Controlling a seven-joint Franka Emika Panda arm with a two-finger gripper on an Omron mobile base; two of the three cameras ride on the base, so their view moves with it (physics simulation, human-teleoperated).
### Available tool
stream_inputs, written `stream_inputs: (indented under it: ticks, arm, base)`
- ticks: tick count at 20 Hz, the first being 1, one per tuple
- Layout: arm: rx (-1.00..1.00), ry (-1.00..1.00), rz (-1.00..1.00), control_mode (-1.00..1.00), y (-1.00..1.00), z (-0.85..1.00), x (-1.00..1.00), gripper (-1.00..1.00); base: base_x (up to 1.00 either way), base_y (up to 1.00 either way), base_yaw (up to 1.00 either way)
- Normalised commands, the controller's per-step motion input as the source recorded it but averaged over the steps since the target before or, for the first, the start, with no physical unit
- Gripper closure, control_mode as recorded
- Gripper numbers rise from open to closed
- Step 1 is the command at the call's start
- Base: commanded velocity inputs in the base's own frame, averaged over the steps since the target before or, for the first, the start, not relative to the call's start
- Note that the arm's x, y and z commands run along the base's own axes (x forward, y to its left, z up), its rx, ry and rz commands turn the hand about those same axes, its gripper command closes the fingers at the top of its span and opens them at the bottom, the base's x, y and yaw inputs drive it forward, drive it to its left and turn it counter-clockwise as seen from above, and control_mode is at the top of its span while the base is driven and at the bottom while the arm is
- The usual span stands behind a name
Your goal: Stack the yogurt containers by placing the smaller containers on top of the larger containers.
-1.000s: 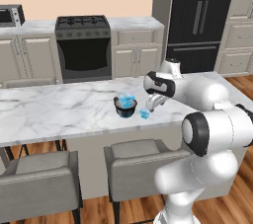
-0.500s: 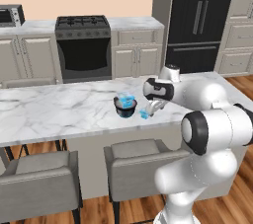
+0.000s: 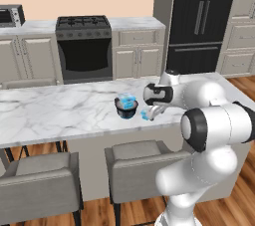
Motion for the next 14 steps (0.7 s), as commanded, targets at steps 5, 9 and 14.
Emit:
stream_inputs:
  ticks: [5,9,14]
  arm:
    - [0.00,0.00,0.00,-1.00,0.00,-0.10,0.23,-1.00]
    - [0.00,0.00,0.00,-1.00,0.00,-0.07,0.24,-1.00]
    - [0.00,0.00,0.00,-1.00,0.00,-0.07,0.20,-1.00]
  base:
    - [0.00,0.00,0.00]
    - [0.00,0.00,0.00]
    - [0.00,0.00,0.00]
